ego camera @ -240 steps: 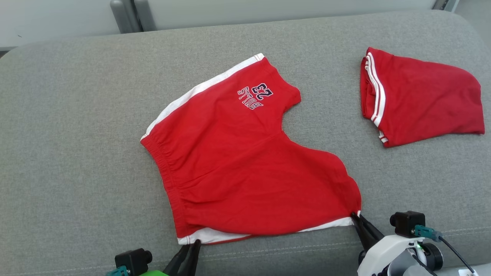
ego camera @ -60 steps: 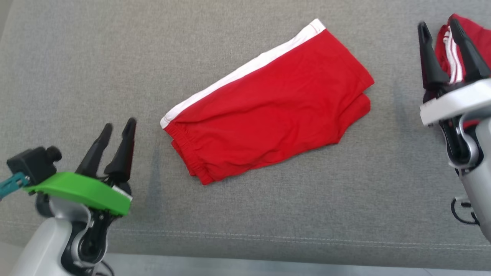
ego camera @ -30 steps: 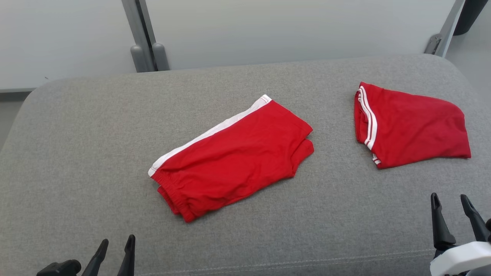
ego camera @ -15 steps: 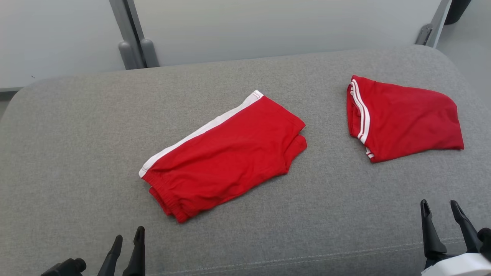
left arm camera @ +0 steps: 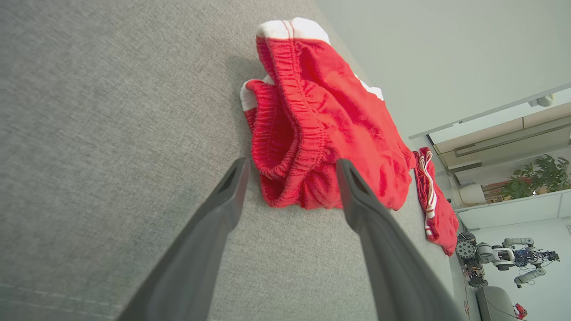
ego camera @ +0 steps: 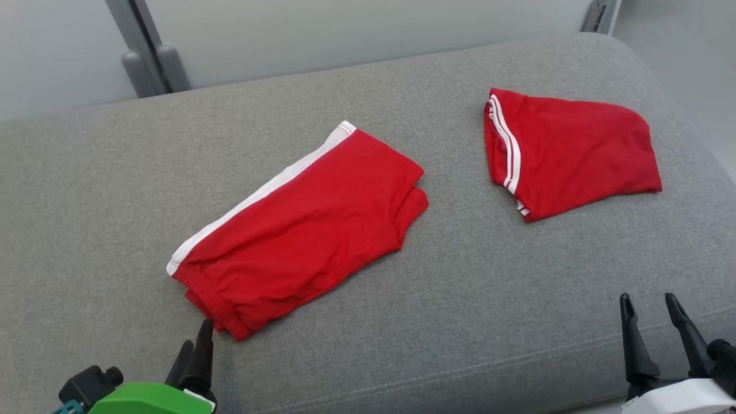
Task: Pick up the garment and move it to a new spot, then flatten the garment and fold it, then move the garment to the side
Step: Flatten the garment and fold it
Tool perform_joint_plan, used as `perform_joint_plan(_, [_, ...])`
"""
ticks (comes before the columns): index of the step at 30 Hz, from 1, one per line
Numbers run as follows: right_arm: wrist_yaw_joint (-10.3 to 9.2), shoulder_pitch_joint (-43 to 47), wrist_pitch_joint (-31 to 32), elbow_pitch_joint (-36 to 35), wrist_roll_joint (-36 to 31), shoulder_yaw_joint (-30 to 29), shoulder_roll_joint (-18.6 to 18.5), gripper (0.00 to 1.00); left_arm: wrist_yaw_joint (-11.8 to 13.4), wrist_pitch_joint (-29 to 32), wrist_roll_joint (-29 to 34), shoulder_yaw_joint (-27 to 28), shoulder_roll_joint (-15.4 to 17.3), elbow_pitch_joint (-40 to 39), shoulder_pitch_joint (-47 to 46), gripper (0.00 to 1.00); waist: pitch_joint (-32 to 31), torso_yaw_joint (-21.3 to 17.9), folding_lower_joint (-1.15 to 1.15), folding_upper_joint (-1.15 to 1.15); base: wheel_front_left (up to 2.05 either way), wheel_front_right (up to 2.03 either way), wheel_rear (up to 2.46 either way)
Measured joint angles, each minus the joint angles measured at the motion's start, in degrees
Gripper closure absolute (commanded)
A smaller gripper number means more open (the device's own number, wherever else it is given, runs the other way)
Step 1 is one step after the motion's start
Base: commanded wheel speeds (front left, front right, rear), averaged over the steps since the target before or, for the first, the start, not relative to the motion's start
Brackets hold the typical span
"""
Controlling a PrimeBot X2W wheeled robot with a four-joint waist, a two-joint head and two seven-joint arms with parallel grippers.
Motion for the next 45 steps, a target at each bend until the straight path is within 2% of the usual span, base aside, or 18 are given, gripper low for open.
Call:
perform_joint_plan(8, [0.08,0.0,0.0,-0.8,-0.5,-0.1,0.7,0.00,0.0,3.1,-3.2,2.8,0.6,4.6,-3.9,0.00,2.1,-2.6,0.00,0.00,0.00,0.00,0.00])
perform_joint_plan(18, [0.08,0.0,0.0,-1.2,-0.6,-1.2,2.1,0.00,-1.1,5.1,-3.2,2.2,1.7,8.2,-7.2,0.00,3.3,-4.0,0.00,0.00,0.00,0.00,0.00])
perform_joint_plan(23, [1.62,-0.2,0.0,-1.2,-0.6,-0.4,2.3,0.00,-1.6,5.1,-2.2,1.5,2.4,8.7,-8.2,0.00,3.7,-3.7,0.00,0.00,0.00,0.00,0.00])
perform_joint_plan(28, [3.80,-3.8,0.0,-0.4,-2.0,2.7,1.8,0.00,-2.3,4.0,1.8,0.3,3.9,8.8,-9.7,0.00,4.2,-2.5,0.00,0.00,0.00,0.00,0.00])
perform_joint_plan(32, [4.88,-6.7,0.0,1.0,-2.4,3.9,2.0,0.00,-2.5,2.5,8.3,-2.2,6.2,8.7,-10.2,0.00,4.3,-1.2,0.00,0.00,0.00,0.00,0.00])
perform_joint_plan(37, [6.14,-9.0,1.1,4.3,0.3,4.5,4.1,0.00,-2.5,0.1,14.7,-5.1,8.2,7.3,-10.2,0.00,4.3,1.0,0.00,0.00,0.00,0.00,0.00])
perform_joint_plan(41, [7.38,-11.2,3.3,7.7,5.0,4.5,6.8,0.00,-2.5,-2.2,18.8,-6.8,9.3,5.6,-10.1,0.00,4.3,3.1,0.00,0.00,0.00,0.00,0.00])
perform_joint_plan(45, [8.59,-13.1,7.1,11.0,16.4,2.4,13.3,0.00,-2.4,-4.0,22.0,-7.7,10.0,3.8,-9.9,0.00,4.4,5.4,0.00,0.00,0.00,0.00,0.00])
